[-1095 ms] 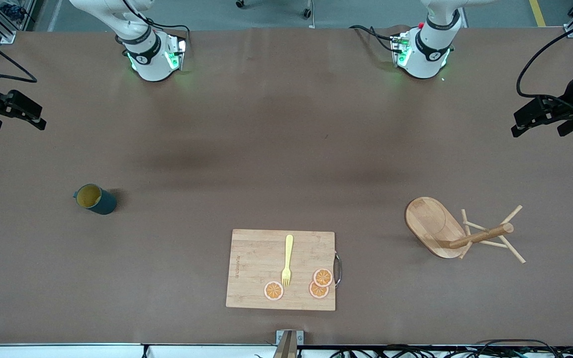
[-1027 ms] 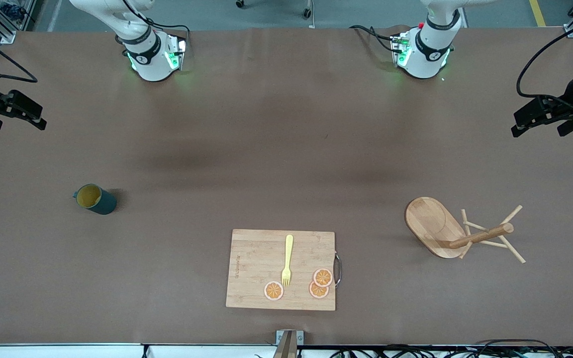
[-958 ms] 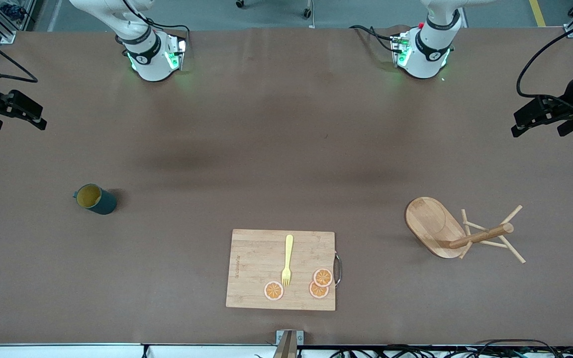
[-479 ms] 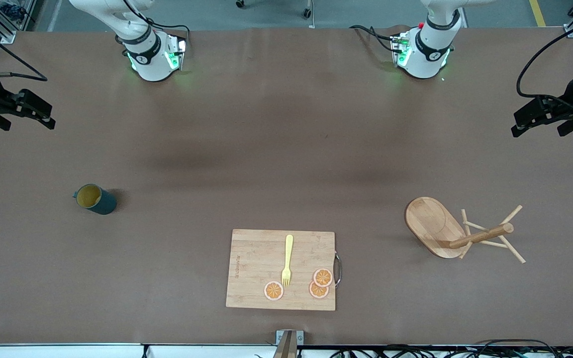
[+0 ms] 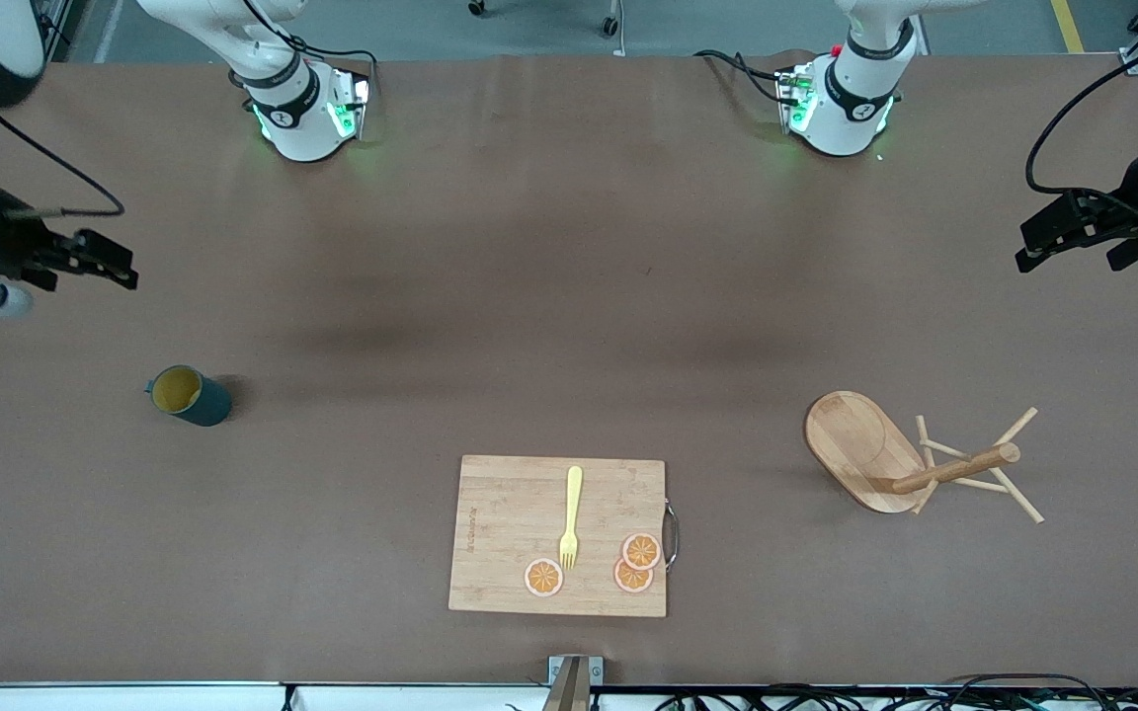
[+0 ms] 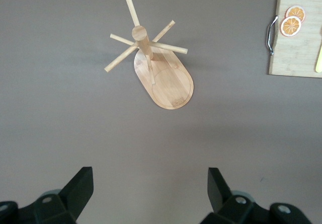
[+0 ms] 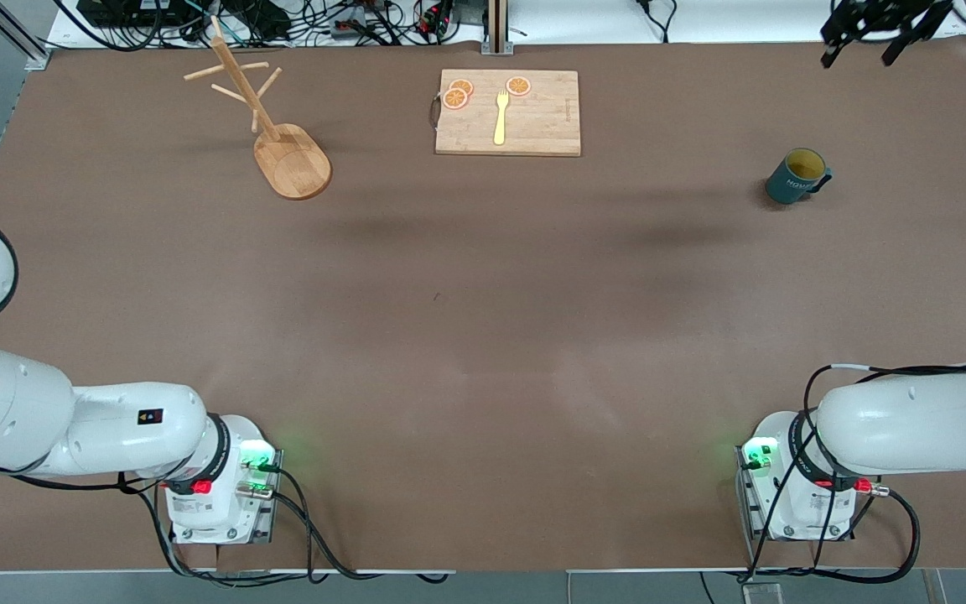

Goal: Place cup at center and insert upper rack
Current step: 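Reach the right gripper down to the teal mug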

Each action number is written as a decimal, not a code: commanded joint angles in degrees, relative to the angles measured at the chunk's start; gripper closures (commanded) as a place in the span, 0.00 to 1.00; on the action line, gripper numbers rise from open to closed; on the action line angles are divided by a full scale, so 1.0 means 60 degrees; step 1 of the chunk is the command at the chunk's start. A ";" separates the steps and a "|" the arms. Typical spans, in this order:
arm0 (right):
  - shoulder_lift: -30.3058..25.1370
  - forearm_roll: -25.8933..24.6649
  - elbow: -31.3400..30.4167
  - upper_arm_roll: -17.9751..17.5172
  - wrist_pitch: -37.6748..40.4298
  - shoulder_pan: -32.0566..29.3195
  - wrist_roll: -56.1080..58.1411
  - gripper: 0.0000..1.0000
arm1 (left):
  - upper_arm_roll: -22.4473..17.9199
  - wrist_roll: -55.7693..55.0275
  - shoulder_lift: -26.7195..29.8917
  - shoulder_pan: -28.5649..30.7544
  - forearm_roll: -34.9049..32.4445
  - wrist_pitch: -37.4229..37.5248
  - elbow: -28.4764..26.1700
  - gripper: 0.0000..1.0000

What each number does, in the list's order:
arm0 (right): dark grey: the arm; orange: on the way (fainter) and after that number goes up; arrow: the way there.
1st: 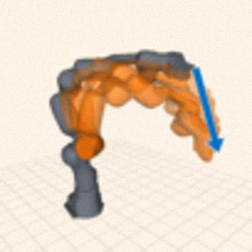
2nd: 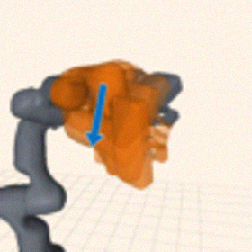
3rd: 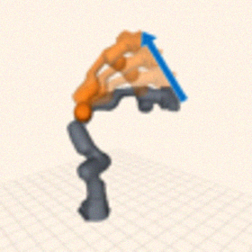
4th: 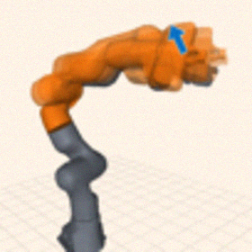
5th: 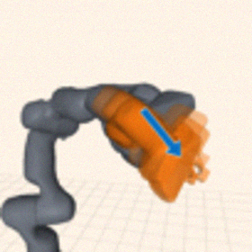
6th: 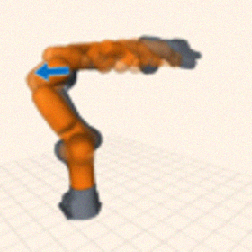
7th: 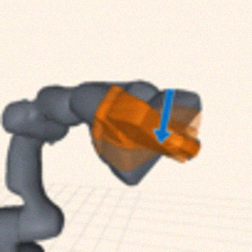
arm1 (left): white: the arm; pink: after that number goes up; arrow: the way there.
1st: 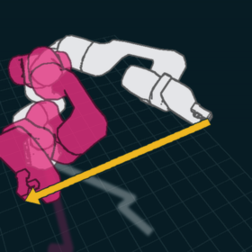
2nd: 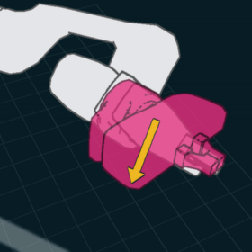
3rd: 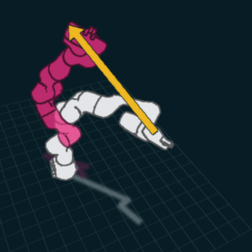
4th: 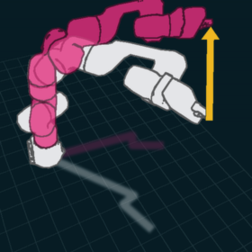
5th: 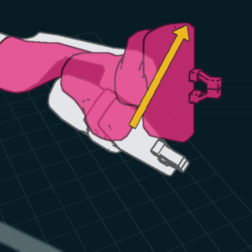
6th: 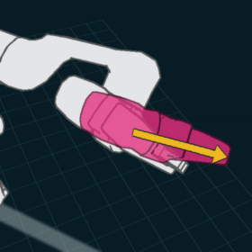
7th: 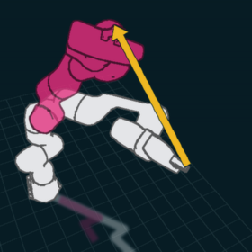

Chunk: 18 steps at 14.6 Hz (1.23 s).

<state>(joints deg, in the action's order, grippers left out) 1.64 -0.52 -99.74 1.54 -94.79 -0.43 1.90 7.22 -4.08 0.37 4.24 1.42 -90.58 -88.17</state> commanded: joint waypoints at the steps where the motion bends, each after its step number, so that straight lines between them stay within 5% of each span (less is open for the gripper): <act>1: 0.1187 -0.0104 0.0042 -0.0022 -0.0153 -0.0279 0.0035 0.00 | 0.0042 0.0138 0.0026 0.0056 0.0114 0.0008 0.0105 0.00; 9: 0.3840 0.0072 0.0072 -0.0051 -0.1949 -0.0630 0.0078 0.00 | 0.0042 0.0138 -0.0003 0.0056 0.0114 0.0008 0.0105 0.00; 18: 0.4472 0.0072 0.0057 -0.0051 -0.2936 -0.0558 0.0078 0.08 | 0.0042 0.0138 -0.0003 0.0070 0.0114 0.0008 0.0090 0.00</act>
<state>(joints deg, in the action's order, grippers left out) 27.70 -0.42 -99.96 1.74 -111.91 -3.40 1.89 7.22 -4.08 0.37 4.27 1.42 -90.58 -88.14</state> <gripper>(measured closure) 0.018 0.000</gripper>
